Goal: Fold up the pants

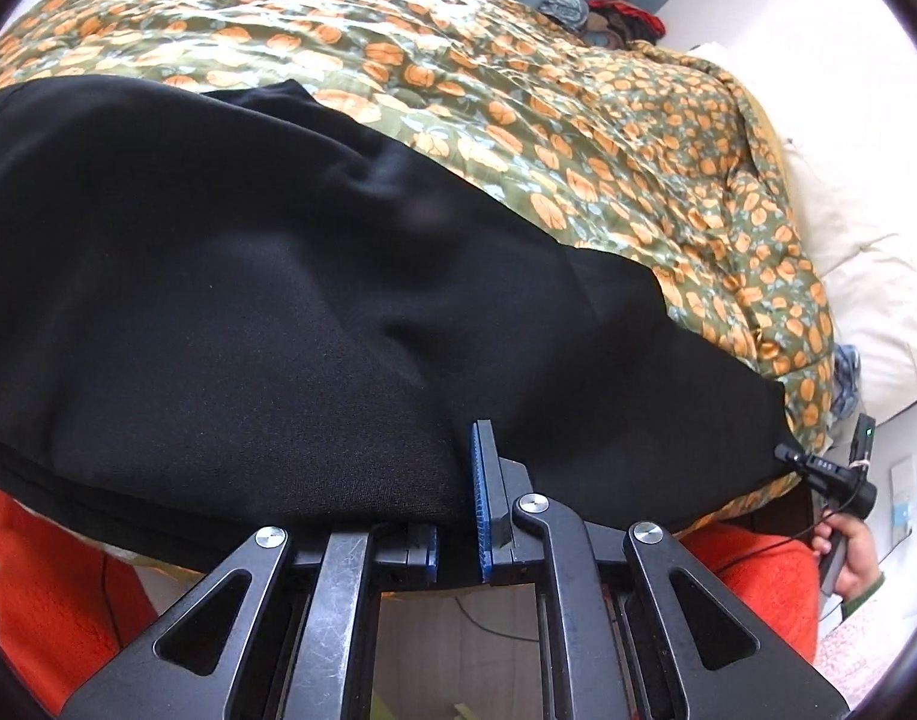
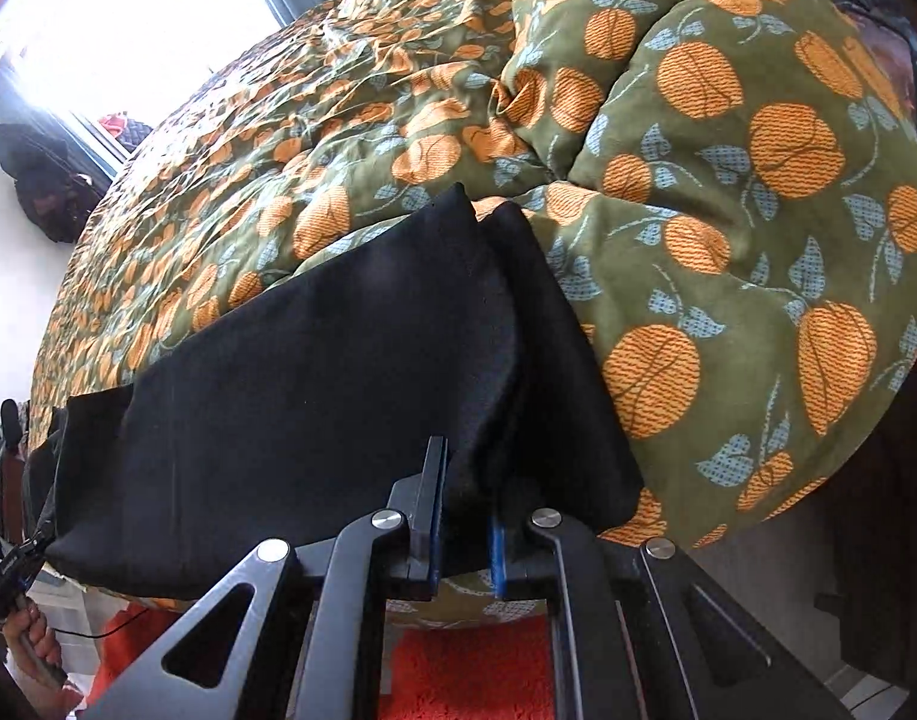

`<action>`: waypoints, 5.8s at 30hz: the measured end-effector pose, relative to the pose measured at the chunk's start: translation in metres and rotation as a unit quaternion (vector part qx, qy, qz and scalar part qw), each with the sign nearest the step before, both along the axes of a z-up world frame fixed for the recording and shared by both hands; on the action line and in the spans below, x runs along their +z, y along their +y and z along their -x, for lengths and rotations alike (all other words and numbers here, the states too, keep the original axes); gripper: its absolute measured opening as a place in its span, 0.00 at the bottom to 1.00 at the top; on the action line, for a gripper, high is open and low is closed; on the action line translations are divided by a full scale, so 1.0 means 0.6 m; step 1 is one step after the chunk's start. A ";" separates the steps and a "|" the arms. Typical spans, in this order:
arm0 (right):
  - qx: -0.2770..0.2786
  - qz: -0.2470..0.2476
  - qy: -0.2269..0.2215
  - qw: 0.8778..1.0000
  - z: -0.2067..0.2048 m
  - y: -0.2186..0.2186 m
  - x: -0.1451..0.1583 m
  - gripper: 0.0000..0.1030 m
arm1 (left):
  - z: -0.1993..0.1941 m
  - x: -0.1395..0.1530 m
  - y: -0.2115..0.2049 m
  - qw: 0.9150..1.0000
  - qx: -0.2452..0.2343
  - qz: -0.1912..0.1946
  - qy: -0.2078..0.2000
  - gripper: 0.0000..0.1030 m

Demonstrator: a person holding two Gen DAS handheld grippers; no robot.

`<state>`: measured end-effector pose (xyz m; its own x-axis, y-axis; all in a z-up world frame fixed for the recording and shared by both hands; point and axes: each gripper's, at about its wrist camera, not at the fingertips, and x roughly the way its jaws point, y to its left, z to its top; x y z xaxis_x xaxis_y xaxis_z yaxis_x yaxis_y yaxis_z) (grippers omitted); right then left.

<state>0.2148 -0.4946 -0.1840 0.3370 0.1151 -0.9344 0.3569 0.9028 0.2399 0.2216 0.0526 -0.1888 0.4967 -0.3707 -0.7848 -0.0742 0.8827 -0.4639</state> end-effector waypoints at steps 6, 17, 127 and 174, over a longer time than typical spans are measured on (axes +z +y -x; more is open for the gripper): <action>-0.012 0.055 0.009 0.998 0.011 0.002 0.008 0.11 | 0.002 -0.008 -0.018 1.000 -0.019 -0.019 0.009 0.08; 0.000 0.090 0.025 0.996 0.007 0.013 0.004 0.11 | 0.006 -0.022 -0.037 0.998 -0.032 -0.053 0.020 0.07; -0.169 -0.249 -0.066 0.951 0.095 -0.085 -0.026 0.66 | -0.051 -0.030 -0.372 0.939 -0.245 -0.239 -0.024 0.87; 0.337 -0.014 -0.199 0.920 0.104 0.560 0.082 0.76 | 0.027 0.055 0.026 0.993 -0.103 -0.027 -0.053 0.39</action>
<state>0.1526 -0.1584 -0.1346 0.4947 0.4449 -0.7465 -0.4028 0.8786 0.2566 0.2052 0.0683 -0.1556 0.4948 -0.4315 -0.7543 0.1574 0.8982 -0.4105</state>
